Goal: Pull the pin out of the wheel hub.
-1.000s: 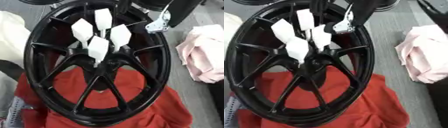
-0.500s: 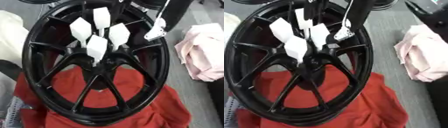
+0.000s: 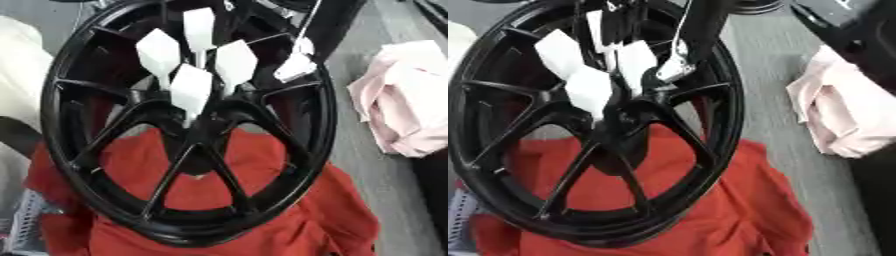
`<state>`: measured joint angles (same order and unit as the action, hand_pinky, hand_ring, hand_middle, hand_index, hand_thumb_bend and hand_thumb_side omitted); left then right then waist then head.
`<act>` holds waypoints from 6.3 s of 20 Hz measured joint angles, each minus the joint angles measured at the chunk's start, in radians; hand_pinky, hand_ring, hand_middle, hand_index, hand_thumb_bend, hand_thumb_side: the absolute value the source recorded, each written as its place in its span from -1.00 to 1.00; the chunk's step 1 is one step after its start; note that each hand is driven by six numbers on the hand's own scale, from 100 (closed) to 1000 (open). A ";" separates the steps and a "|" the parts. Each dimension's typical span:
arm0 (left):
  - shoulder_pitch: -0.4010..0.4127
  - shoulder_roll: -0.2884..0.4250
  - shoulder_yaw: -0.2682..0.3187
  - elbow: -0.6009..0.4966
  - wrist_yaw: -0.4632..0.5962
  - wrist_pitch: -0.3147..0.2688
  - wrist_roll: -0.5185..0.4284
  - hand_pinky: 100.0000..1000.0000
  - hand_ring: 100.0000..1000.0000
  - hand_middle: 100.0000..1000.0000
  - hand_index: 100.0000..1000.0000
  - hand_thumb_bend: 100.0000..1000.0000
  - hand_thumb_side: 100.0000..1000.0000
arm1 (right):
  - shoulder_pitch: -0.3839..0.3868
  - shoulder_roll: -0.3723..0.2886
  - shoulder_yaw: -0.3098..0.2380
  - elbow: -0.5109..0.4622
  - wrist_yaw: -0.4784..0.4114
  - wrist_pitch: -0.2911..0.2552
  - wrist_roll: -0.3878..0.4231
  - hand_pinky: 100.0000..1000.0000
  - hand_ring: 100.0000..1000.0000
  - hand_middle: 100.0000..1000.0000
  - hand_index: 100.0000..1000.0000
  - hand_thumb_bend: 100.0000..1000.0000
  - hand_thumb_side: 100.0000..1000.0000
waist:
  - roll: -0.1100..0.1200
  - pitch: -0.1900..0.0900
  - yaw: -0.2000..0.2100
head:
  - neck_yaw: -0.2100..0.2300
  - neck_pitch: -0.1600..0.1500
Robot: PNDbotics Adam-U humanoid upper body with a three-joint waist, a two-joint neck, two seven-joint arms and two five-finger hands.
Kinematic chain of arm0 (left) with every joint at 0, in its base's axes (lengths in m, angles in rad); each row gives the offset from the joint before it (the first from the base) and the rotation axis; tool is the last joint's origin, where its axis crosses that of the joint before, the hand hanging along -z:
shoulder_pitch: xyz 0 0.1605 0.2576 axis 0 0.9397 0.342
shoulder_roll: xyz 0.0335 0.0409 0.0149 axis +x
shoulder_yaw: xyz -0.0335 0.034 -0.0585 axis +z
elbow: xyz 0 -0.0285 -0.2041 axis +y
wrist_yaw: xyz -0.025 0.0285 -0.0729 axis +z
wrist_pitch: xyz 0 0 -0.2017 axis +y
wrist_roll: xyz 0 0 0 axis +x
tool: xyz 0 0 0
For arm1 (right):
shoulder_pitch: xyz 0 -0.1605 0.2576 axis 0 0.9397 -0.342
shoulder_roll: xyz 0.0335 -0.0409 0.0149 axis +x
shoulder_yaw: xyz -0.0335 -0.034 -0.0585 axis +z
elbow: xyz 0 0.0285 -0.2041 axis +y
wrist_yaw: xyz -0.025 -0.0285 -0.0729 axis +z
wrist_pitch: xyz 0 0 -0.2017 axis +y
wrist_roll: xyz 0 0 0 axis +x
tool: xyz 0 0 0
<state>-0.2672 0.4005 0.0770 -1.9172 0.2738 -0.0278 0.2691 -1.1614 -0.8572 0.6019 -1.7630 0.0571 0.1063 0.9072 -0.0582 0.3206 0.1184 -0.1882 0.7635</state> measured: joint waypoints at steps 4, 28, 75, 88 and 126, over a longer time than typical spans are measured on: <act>0.000 -0.004 0.000 0.000 0.001 -0.001 -0.001 0.53 0.40 0.32 0.73 -0.97 0.71 | 0.001 0.006 0.002 0.017 0.011 -0.006 0.000 0.68 0.67 0.49 0.62 -0.42 -0.59 | 0.000 0.000 0.005 | 0.000 0.000; 0.000 -0.013 -0.005 0.000 0.002 -0.002 -0.007 0.54 0.40 0.32 0.72 -0.97 0.72 | 0.038 0.028 0.015 0.106 0.074 -0.002 -0.001 0.62 0.58 0.33 0.54 -0.44 -0.73 | -0.001 0.020 0.022 | -0.007 0.000; 0.008 -0.014 0.008 0.000 -0.004 -0.005 -0.001 0.54 0.40 0.31 0.71 -0.97 0.70 | 0.286 -0.234 -0.364 0.004 -0.104 0.081 -0.196 0.40 0.14 -0.40 -0.12 -1.00 -1.00 | 0.007 0.022 -0.021 | 0.023 -0.001; 0.014 -0.014 0.021 0.000 -0.011 -0.005 0.011 0.54 0.41 0.31 0.71 -0.98 0.70 | 0.722 -0.366 -0.759 0.273 -0.049 0.063 -0.553 0.43 0.15 -0.39 -0.12 -1.00 -1.00 | 0.039 0.022 -0.072 | 0.068 -0.010; 0.021 -0.014 0.032 0.000 -0.014 -0.006 0.017 0.55 0.42 0.32 0.71 -0.98 0.70 | 1.021 -0.158 -0.984 0.468 0.089 0.114 -0.900 0.54 0.42 0.22 0.35 -1.00 -0.26 | 0.050 0.020 -0.092 | 0.094 -0.019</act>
<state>-0.2460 0.3869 0.1088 -1.9175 0.2597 -0.0343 0.2864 -0.1405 -1.0155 -0.3818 -1.2947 0.1463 0.2207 0.0067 -0.0087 0.3404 0.0262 -0.0938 0.7440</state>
